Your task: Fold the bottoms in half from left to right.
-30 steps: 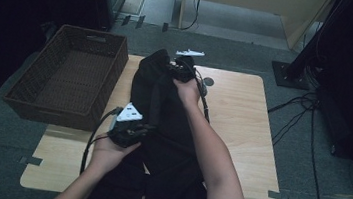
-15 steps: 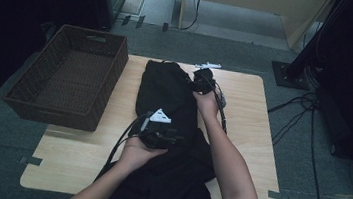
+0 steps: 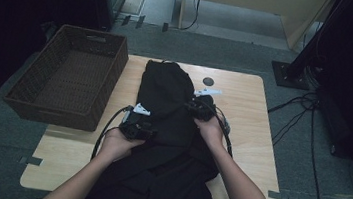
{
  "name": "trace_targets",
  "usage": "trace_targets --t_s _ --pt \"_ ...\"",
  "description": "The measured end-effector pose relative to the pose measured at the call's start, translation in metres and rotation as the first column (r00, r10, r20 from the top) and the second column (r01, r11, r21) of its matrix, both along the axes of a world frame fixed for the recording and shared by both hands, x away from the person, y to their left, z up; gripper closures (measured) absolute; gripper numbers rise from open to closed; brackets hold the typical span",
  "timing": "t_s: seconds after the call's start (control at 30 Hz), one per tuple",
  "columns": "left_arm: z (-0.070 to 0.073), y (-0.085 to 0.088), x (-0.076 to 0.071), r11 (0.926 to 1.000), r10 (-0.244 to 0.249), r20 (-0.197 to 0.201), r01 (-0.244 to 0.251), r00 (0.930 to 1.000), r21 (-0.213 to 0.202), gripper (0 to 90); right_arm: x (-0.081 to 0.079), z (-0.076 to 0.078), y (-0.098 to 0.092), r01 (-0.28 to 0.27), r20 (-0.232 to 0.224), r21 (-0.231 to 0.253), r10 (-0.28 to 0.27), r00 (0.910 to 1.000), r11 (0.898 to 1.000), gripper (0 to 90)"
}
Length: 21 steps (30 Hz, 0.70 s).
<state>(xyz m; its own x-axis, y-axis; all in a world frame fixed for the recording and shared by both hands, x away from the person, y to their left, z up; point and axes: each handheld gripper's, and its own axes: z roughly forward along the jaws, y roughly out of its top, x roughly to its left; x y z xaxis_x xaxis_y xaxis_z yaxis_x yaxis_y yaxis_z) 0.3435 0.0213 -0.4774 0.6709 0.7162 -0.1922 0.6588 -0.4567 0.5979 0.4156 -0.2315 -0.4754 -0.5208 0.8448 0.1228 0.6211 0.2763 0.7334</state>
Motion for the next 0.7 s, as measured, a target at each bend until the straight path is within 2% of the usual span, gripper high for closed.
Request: trace_targets --t_s 0.1,0.17,0.2,0.23,0.33,0.37,0.4,0.47,0.53,0.6,0.7 --pt "-0.01 -0.004 -0.003 0.9993 -0.019 0.018 0.019 0.9996 0.034 51.6 -0.016 -0.015 -0.005 -0.027 -0.021 -0.029 0.027 0.9994 0.999 79.5" --pt "-0.014 -0.005 -0.001 0.9991 -0.012 0.014 0.012 0.9998 0.041 50.3 -0.021 -0.024 -0.005 -0.025 -0.039 -0.075 0.022 0.999 0.997 81.1" --pt "-0.016 -0.006 0.001 0.999 -0.01 0.004 0.01 0.9999 0.045 48.6 -0.021 -0.032 -0.007 -0.03 -0.039 -0.094 0.026 0.9989 0.995 83.0" --pt "-0.019 -0.007 0.004 0.9989 -0.006 -0.003 0.006 1.0 0.047 48.7 -0.02 -0.032 -0.008 -0.021 -0.039 -0.08 0.018 0.9991 0.997 83.5" --pt "-0.02 -0.009 0.012 0.9988 -0.005 0.015 0.004 0.9999 0.048 48.6 -0.015 -0.032 -0.009 -0.02 -0.032 -0.088 0.017 0.9993 0.996 83.3" --pt "-0.02 -0.01 0.016 0.9985 -0.007 0.018 0.006 0.9998 0.054 48.6 -0.012 -0.033 -0.009 -0.028 -0.016 -0.105 0.026 0.9995 0.994 83.2" --pt "-0.019 -0.01 0.022 0.9981 -0.009 0.02 0.007 0.9998 0.061 48.7 -0.004 -0.033 -0.009 -0.015 -0.019 -0.098 0.013 0.9997 0.995 83.1" --pt "-0.02 -0.01 0.036 0.9979 0.014 0.032 -0.016 0.9994 0.063 49.0 0.0 -0.033 -0.009 0.003 -0.024 -0.093 -0.005 0.9997 0.996 83.1" --pt "-0.022 -0.01 0.051 0.9976 0.028 0.061 -0.032 0.9978 0.062 49.6 0.01 -0.035 -0.01 0.011 0.001 -0.089 -0.011 0.9999 0.996 83.1" --pt "-0.023 -0.012 0.068 0.9956 0.04 0.099 -0.048 0.9943 0.08 49.9 0.02 -0.038 -0.01 0.044 0.029 -0.084 -0.042 0.9987 0.995 83.1" --pt "-0.025 -0.014 0.087 0.9934 0.06 0.121 -0.071 0.9908 0.09 49.6 0.036 -0.04 -0.007 0.091 0.045 -0.069 -0.088 0.9951 0.993 83.0"
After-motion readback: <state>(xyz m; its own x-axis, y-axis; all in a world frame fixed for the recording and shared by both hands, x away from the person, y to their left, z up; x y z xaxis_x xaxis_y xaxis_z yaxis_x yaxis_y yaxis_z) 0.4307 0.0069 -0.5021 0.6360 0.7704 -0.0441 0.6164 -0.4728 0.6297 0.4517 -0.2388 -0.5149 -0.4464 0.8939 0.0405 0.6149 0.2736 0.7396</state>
